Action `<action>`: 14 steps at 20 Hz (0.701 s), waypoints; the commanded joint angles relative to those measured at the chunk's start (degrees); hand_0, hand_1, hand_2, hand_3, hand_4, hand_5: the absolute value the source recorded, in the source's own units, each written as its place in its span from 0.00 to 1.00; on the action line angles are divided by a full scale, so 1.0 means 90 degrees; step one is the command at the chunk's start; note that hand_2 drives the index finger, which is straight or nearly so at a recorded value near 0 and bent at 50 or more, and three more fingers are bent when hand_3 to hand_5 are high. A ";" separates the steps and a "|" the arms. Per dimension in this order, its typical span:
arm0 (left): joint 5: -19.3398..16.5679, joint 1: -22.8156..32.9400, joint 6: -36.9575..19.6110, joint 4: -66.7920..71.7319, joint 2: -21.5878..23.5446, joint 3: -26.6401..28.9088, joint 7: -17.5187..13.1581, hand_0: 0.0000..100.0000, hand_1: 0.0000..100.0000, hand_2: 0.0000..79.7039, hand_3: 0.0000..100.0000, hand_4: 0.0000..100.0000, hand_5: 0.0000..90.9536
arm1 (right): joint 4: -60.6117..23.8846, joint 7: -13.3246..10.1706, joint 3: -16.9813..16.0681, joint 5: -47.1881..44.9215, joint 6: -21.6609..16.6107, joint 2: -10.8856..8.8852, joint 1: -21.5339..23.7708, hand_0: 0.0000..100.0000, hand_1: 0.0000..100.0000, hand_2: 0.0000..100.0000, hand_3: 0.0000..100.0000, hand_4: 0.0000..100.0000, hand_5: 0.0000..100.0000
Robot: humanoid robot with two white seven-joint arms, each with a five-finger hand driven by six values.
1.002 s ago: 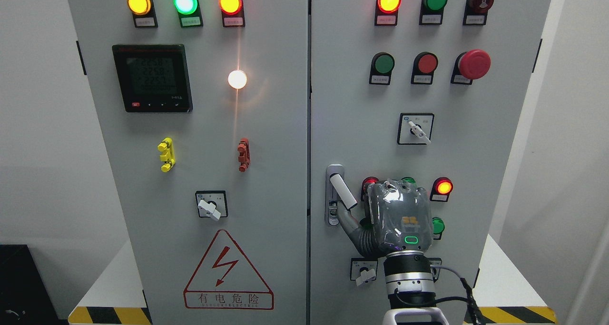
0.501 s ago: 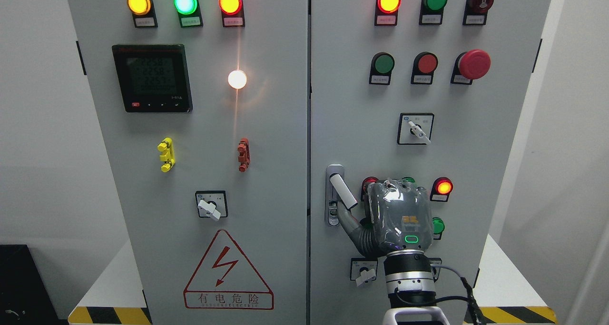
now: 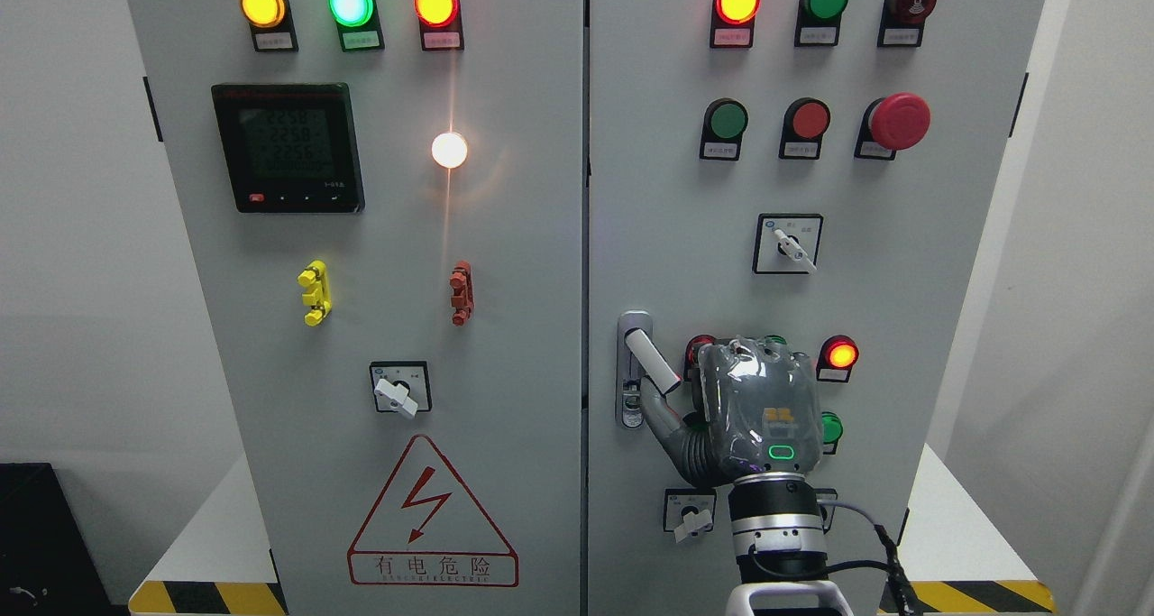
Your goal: Release door handle
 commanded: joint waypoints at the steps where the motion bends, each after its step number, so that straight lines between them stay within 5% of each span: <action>1: 0.0003 0.0107 -0.0004 -0.0002 0.0001 0.0000 0.0001 0.12 0.56 0.00 0.00 0.00 0.00 | -0.0029 -0.0032 -0.0042 0.0000 0.0000 0.0000 -0.0003 0.44 0.40 0.93 1.00 1.00 1.00; 14: 0.0003 0.0107 -0.0004 -0.0002 0.0001 0.0000 0.0001 0.12 0.56 0.00 0.00 0.00 0.00 | -0.0068 -0.0081 -0.0071 0.0000 -0.0010 -0.0010 -0.0003 0.44 0.40 0.93 1.00 1.00 1.00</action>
